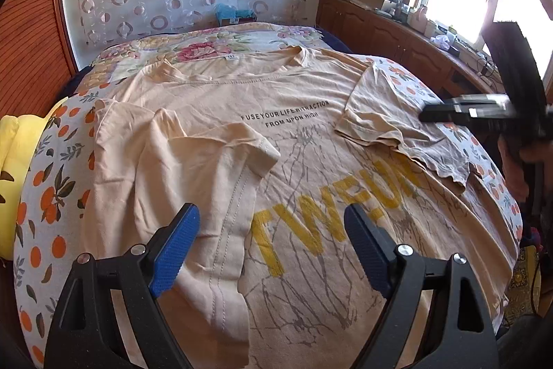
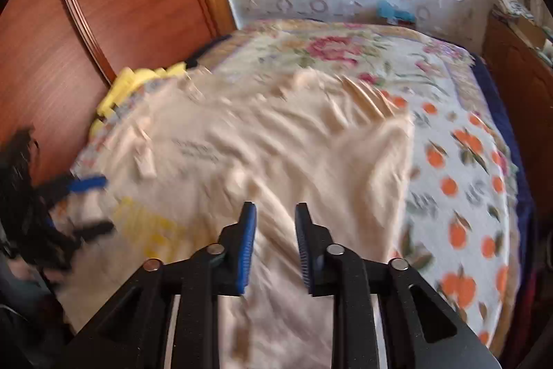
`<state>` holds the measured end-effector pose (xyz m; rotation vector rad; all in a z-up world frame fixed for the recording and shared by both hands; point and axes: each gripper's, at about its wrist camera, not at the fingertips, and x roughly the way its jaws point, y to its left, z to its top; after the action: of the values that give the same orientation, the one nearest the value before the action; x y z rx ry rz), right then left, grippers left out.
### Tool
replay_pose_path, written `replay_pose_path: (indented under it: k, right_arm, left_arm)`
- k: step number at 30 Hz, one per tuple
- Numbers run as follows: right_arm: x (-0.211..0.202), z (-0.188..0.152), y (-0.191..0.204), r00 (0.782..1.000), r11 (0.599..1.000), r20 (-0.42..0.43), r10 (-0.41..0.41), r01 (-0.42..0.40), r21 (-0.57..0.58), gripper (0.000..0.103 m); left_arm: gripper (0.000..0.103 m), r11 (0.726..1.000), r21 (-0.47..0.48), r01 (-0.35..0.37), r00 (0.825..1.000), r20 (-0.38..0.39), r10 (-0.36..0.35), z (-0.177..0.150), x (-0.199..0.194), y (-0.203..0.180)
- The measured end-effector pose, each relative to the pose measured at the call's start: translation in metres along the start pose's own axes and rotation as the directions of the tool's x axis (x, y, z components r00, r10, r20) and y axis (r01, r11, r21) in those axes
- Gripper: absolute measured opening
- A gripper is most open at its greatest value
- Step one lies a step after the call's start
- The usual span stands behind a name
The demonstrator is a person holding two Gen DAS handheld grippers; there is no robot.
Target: Fold small clothes
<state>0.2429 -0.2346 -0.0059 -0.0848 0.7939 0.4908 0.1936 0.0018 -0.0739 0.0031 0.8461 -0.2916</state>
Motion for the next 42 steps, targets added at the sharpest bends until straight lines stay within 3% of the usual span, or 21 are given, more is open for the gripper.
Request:
replay_pose_path:
  k: [1,6,14,17,23,29,37,42]
  right_arm:
    - [0.0,-0.009,-0.001,1.0,1.0,-0.018,-0.023,0.023,0.001,0.036]
    - [-0.001,-0.044,0.0,0.996,0.997,-0.059,-0.071,0.072,0.007,0.041]
    - [-0.004,-0.059,0.01,0.992,0.993,-0.032,-0.119,0.118,-0.029,0.048]
    - [-0.004,-0.055,0.009,0.993,0.992,-0.028,-0.119,0.118,-0.038,0.049]
    - [-0.011,-0.043,-0.001,0.995,0.995,0.011,-0.101,0.101,-0.021,0.05]
    - [-0.005,-0.028,-0.012,0.993,0.994,0.039,-0.109,0.11,-0.012,0.054]
    - [0.014,0.002,-0.047,0.988,0.989,0.047,-0.145,0.144,0.038,0.061]
    - [0.027,0.018,-0.064,0.984,0.983,0.036,-0.174,0.172,0.057,0.061]
  left_arm:
    - [0.086,1.0,-0.002,-0.002,1.0,0.002,0.002,0.0,-0.001,0.001]
    - [0.086,0.999,-0.005,-0.033,0.999,0.006,0.033,0.007,0.0,0.013]
    - [0.086,0.996,-0.067,-0.053,0.998,0.019,0.054,0.019,-0.004,0.051]
    - [0.086,0.994,-0.1,-0.052,0.998,0.027,0.055,0.025,-0.005,0.072]
    - [0.086,0.985,-0.115,-0.13,0.99,0.037,0.135,0.044,-0.002,0.11]
    - [0.086,0.972,-0.073,-0.224,0.975,-0.029,0.222,0.06,0.026,0.137]
    - [0.086,0.962,-0.087,-0.259,0.965,-0.075,0.253,0.07,0.051,0.168]
    - [0.086,0.969,-0.105,-0.222,0.974,-0.07,0.216,0.077,0.053,0.176]
